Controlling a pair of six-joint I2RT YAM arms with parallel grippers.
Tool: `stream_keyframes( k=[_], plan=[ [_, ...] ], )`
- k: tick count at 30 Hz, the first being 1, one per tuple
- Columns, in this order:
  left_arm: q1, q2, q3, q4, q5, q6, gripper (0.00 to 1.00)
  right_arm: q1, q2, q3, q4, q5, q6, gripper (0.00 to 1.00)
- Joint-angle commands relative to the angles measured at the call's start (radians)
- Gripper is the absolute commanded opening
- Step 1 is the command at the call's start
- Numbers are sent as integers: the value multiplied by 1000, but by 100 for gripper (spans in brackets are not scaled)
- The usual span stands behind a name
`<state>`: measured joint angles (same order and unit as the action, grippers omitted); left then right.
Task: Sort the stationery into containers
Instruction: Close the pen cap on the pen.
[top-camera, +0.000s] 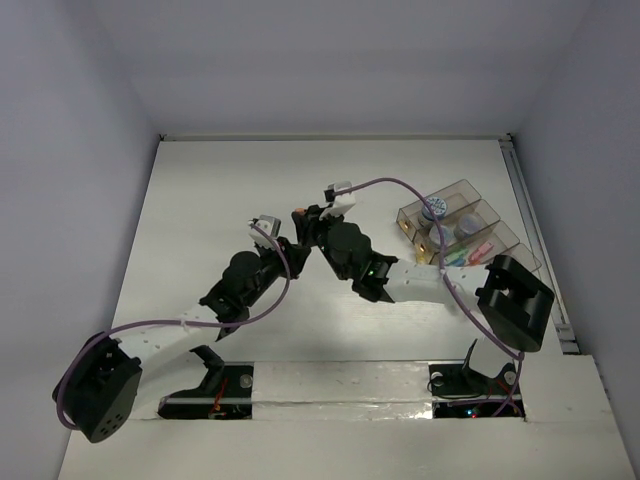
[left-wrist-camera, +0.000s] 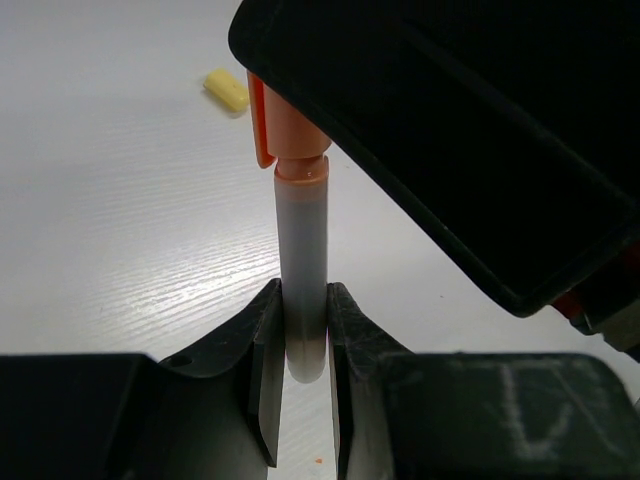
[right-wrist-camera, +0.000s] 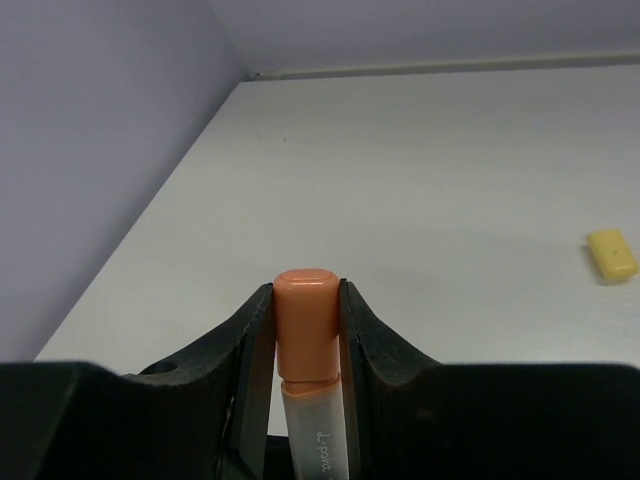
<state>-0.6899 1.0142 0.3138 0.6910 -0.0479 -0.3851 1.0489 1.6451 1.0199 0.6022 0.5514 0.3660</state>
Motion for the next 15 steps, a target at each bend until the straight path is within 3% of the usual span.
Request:
stream_keyframes(
  k=[1,15],
  plan=[
    [35,-28,-4,65,-4,-18,0,45,1,-26,77,-2,-44,2],
    [73,-52,1,39,10,-26,0,54,-22,-38,4,-93,-58,1]
  ],
)
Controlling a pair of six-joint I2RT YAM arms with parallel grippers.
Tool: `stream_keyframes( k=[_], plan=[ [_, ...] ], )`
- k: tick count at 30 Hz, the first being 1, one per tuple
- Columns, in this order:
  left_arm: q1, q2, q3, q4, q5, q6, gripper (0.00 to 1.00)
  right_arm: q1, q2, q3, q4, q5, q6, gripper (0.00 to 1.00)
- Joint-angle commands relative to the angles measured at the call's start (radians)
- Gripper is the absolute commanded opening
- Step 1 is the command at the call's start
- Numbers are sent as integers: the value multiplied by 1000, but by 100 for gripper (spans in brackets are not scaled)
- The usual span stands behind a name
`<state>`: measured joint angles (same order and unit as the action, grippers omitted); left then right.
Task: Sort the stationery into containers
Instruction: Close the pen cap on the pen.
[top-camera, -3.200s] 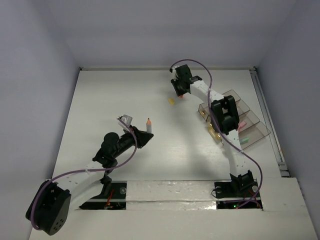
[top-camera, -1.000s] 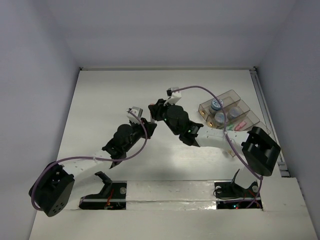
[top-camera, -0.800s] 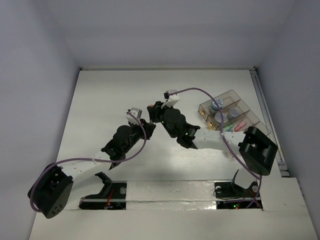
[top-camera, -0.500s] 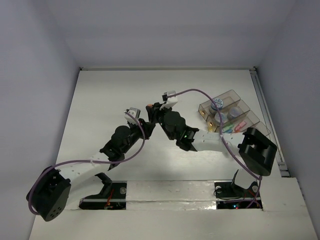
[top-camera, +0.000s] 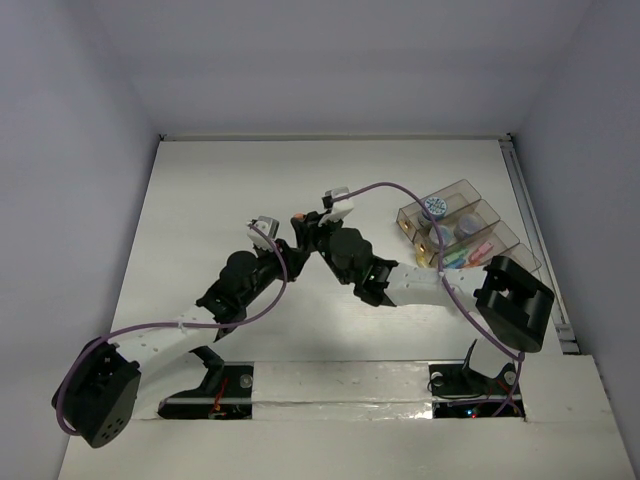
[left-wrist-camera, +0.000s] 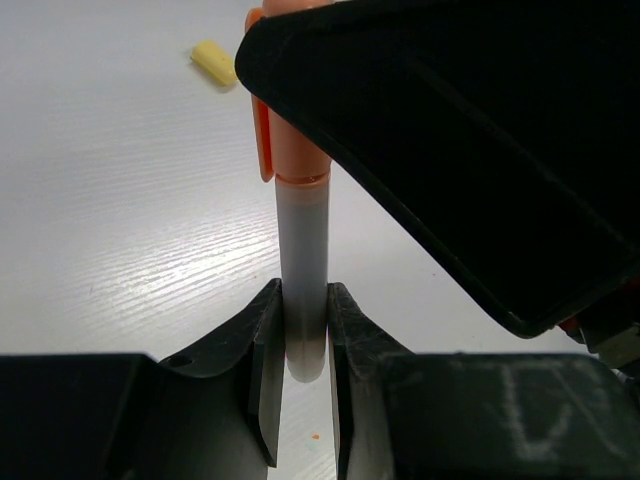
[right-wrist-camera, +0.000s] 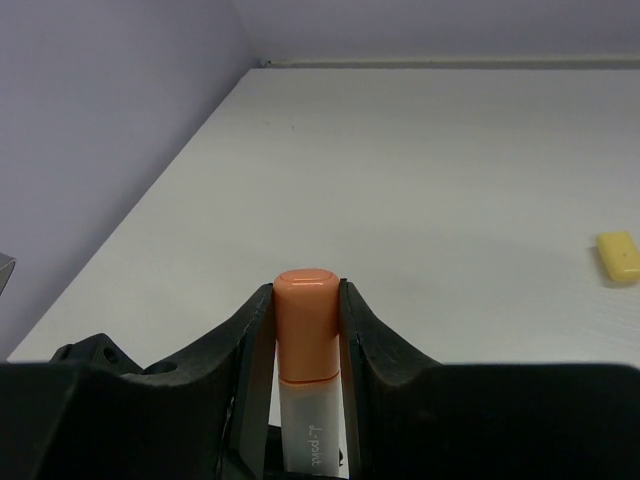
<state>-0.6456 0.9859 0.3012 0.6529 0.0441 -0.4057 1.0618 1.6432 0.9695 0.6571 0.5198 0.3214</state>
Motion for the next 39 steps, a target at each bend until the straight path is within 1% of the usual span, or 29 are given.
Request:
stream_keyframes(
  k=[1,3,11,16,20,21,25,31,39],
  plan=[
    [29,-27,13,74,-87,1,0,52,-8,17,-63,-58,-13,1],
    [29,-32,16,64,-92,10,0,61,7,44,-117,-55,-10,1],
    [29,-58,9,65,-112,10,0,61,18,25,-163,-76,47,0],
    [38,-104,15,53,-130,-8,0,61,24,-29,-175,-145,125,0],
    [38,-161,24,22,-153,-19,0,61,20,-83,-154,-210,205,0],
    [38,-180,26,10,-158,-22,0,61,18,-92,-152,-240,214,0],
    [38,-208,32,-10,-171,-25,0,61,9,-127,-148,-279,246,0],
    [47,-201,41,-4,-176,-28,0,61,0,-172,-151,-314,272,0],
    [58,-194,82,8,-187,-25,0,92,17,-218,-154,-337,312,0]
  ],
)
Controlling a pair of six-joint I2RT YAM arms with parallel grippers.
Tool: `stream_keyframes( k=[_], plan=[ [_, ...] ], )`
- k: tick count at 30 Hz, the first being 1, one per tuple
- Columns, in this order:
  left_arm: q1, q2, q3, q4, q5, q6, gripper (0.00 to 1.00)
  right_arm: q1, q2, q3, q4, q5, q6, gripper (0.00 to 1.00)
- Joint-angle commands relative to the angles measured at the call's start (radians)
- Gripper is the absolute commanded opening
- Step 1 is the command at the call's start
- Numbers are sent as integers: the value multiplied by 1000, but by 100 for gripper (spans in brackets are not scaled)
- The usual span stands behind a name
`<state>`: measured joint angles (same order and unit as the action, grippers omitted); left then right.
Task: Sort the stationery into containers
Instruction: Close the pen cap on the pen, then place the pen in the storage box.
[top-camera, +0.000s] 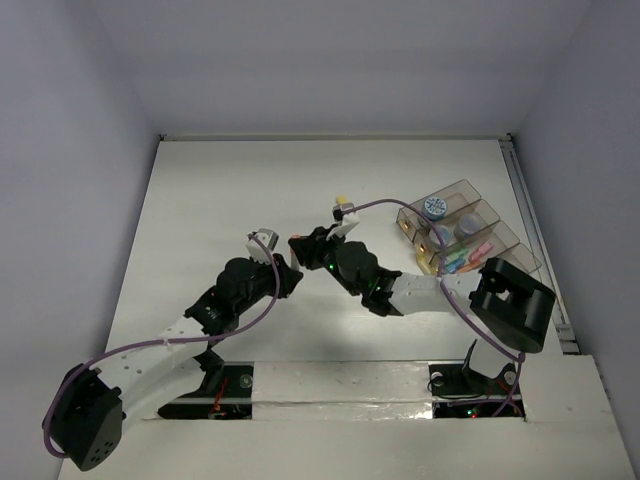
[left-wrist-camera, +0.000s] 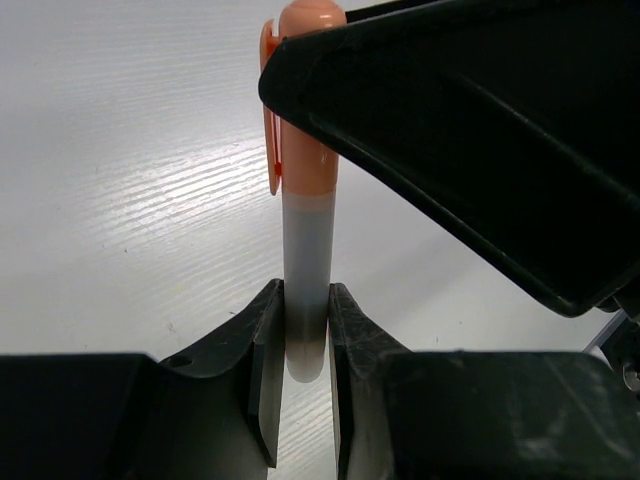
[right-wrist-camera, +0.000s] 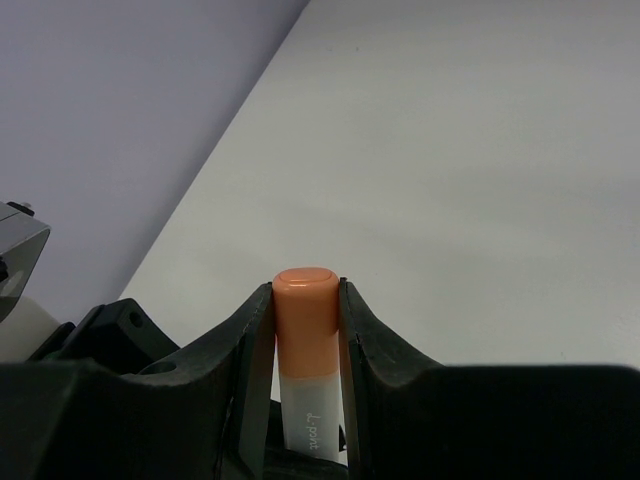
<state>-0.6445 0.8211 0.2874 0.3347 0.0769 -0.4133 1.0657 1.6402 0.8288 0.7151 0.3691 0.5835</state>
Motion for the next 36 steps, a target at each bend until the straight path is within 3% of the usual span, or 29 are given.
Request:
stream_keyframes(
  k=[1,11,19,24,32,36],
  plan=[
    [57,-30,101,331,-221,-19,0,88,21,-82,-212,-187,56,0],
    [57,7,167,357,-187,-41,0,108,9,-131,-198,-147,95,0],
    [57,3,75,342,-34,-111,0,28,-30,9,-269,-13,72,0],
    [57,-60,13,323,47,-124,31,-50,16,167,-295,30,46,0],
    [57,-192,-53,248,158,-114,53,-297,79,372,-298,169,41,0],
    [46,-315,-105,219,167,-130,65,-387,-17,319,-361,209,15,0]
  ],
)
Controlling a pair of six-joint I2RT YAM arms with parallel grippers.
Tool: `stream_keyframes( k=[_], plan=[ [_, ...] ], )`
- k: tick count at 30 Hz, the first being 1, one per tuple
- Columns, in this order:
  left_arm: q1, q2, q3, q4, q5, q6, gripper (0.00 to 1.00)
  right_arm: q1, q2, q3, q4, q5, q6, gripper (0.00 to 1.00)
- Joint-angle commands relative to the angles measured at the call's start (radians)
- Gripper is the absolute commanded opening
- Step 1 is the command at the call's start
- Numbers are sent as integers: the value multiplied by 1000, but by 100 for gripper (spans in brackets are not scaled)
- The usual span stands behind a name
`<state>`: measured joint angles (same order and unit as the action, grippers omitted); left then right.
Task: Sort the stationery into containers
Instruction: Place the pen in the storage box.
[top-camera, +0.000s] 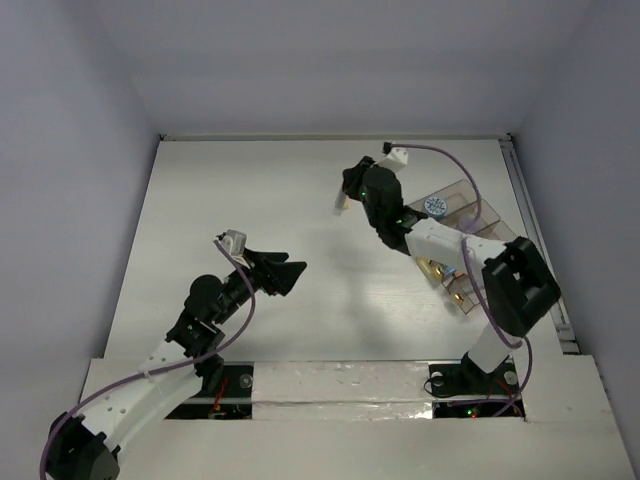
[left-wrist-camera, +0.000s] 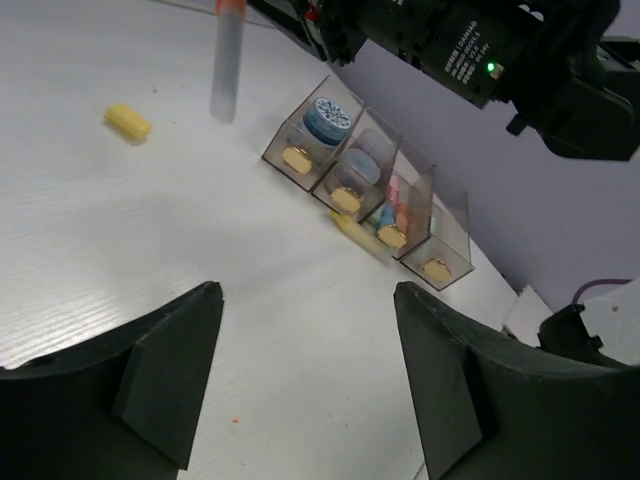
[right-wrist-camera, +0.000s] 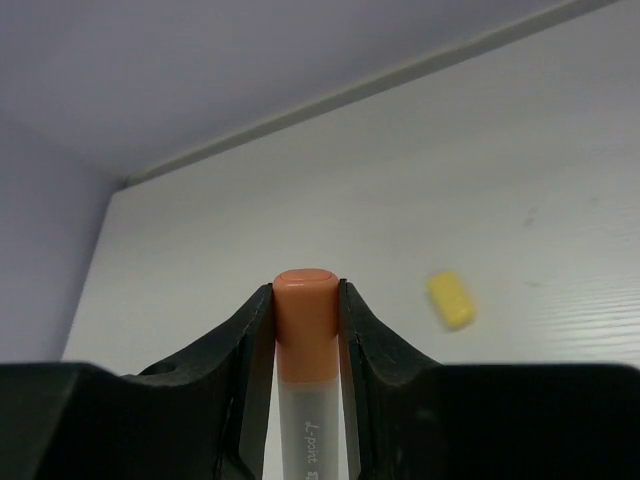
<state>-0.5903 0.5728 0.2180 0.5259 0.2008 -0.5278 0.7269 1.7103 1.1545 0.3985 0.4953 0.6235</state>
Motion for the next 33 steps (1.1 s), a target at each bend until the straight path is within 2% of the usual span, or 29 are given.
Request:
stream_keyframes(
  k=[1,5,8,11,15,21,26,31,32,33],
  plan=[
    [-8,-82,-49,31,55,-30,67,-67,-156,-34,-59,101,-39,0],
    [-17,-116,-85,10,64,-32,73,-210,-362,-237,-227,183,-64,0],
    [-17,-131,-81,-23,93,-44,75,-381,-544,-364,-387,183,-13,0],
    [-40,-171,-101,2,140,-61,75,-530,-678,-439,-498,203,8,0],
    [-75,-278,-106,-84,77,-46,75,-696,-881,-512,-682,189,41,0],
    [-149,-416,-104,-145,0,-46,77,-848,-902,-529,-841,128,67,0],
    [-170,-424,-98,-161,-23,-47,78,-886,-801,-518,-912,98,119,0],
    [-180,-424,-92,-178,-46,-46,78,-896,-776,-516,-920,62,139,0],
    [-180,-427,-94,-181,-49,-44,78,-896,-773,-516,-922,60,142,2],
    [-180,-433,-94,-184,-52,-44,78,-896,-769,-510,-935,63,153,25]
  ],
)
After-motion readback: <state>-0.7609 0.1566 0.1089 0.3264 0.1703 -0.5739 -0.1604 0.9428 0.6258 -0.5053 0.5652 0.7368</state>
